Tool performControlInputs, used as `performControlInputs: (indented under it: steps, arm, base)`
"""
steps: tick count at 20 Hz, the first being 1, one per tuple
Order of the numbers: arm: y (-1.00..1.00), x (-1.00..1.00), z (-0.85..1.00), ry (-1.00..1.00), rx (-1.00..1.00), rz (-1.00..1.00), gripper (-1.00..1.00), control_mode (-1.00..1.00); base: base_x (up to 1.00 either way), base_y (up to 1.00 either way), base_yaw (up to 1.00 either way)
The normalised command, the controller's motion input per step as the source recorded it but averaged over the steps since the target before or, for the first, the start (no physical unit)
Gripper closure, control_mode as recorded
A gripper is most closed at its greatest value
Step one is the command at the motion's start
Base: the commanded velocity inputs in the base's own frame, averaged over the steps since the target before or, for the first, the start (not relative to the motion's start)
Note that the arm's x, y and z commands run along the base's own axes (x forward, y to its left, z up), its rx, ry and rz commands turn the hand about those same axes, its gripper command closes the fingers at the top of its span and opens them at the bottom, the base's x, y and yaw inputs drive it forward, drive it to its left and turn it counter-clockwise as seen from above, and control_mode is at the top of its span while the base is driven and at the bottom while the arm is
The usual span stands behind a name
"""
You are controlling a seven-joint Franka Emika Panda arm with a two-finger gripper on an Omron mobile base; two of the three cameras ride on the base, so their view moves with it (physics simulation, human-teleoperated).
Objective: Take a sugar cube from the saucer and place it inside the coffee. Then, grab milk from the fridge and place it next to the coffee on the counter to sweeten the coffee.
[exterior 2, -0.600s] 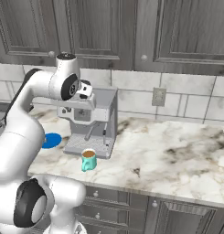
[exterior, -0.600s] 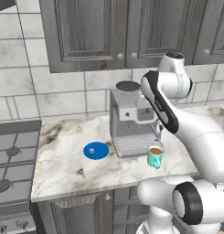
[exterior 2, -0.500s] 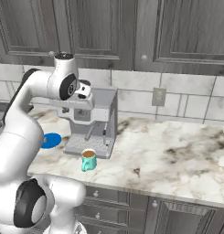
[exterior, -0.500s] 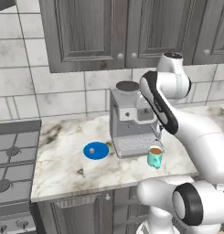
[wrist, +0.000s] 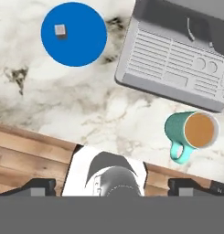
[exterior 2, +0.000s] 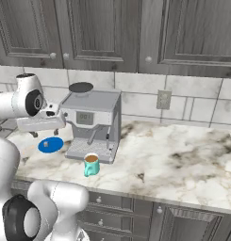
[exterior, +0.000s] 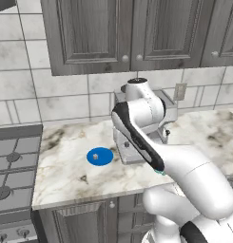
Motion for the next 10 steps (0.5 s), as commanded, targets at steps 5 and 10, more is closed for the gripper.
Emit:
performControlInputs:
  steps: [5, 10]
  arm:
    - [1.00, -0.01, -0.82, 0.16, -0.01, 0.04, -1.00, -1.00]
    - [1.00, 0.46, -0.70, 0.14, 0.00, 0.00, -1.00, -1.00]
  base:
    - [0.00, 0.00, 0.00]
    - [0.00, 0.00, 0.00]
